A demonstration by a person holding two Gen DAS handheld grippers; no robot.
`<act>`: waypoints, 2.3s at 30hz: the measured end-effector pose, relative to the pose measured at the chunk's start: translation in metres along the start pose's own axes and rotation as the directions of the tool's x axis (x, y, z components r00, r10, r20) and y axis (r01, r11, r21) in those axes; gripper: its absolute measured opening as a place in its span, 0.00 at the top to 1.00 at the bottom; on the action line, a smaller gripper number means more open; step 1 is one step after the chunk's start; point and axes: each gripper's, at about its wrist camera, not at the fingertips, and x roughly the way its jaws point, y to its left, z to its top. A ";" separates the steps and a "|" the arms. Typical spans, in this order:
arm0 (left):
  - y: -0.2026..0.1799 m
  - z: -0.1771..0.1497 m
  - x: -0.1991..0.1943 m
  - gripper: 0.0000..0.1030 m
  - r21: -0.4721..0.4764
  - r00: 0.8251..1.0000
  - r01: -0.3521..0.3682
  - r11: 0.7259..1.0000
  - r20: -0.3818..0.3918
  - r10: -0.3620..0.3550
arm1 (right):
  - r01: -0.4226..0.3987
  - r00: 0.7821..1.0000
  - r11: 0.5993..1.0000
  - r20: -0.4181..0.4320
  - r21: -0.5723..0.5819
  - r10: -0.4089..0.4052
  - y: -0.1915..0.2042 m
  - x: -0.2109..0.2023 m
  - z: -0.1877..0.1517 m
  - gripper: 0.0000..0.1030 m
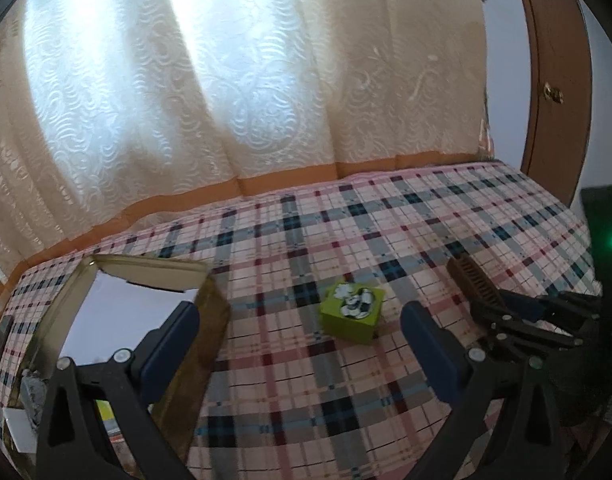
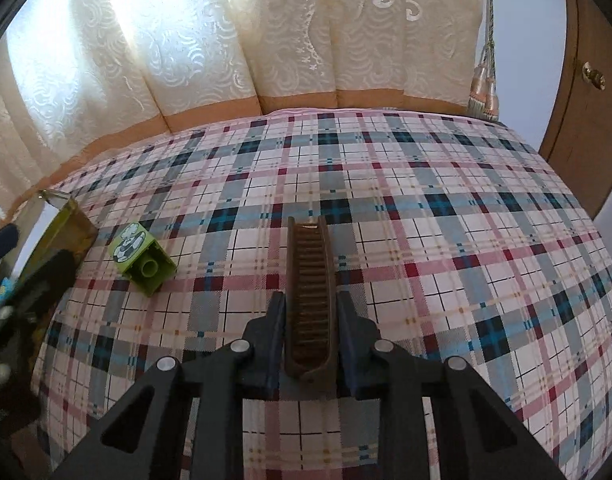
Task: Organize rigid objects
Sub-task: 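Grasp the brown comb with the right gripper while the left grasps the green soccer-print block, then lift the comb and green block and carry them toward the gold tray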
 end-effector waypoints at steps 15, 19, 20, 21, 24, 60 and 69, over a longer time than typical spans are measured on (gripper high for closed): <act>-0.021 0.002 0.054 0.22 0.020 0.991 0.056 0.998 -0.127 -0.053 | 0.063 0.998 0.998 0.018 0.007 -0.063 -0.009 -0.005 -0.001 0.73; -0.019 0.004 0.066 0.38 0.006 0.982 0.085 0.996 -0.169 -0.083 | 0.056 0.998 0.998 0.023 0.004 -0.056 -0.009 -0.006 -0.002 0.73; -0.018 0.004 0.068 0.43 -0.002 0.979 0.100 0.995 -0.180 -0.099 | 0.057 0.998 0.998 0.026 0.000 -0.057 -0.009 -0.006 -0.002 0.73; -0.017 0.004 0.071 0.54 -0.010 0.975 0.110 0.994 -0.192 -0.109 | 0.059 0.998 0.998 0.030 -0.008 -0.059 -0.007 -0.007 -0.002 0.73; -0.017 0.003 0.069 0.59 -0.017 0.974 0.130 0.991 -0.187 -0.131 | 0.064 0.997 0.998 0.036 -0.025 -0.063 -0.003 -0.007 -0.002 0.73; 0.020 -0.032 -0.019 0.59 -0.061 0.997 -0.042 0.997 0.057 0.046 | -0.040 0.972 0.993 0.228 -0.111 0.065 0.034 -0.051 -0.019 0.73; 0.028 -0.036 -0.025 0.59 -0.080 0.997 -0.046 0.996 0.061 0.051 | -0.065 0.962 0.990 0.256 -0.122 0.095 0.040 -0.060 -0.025 0.73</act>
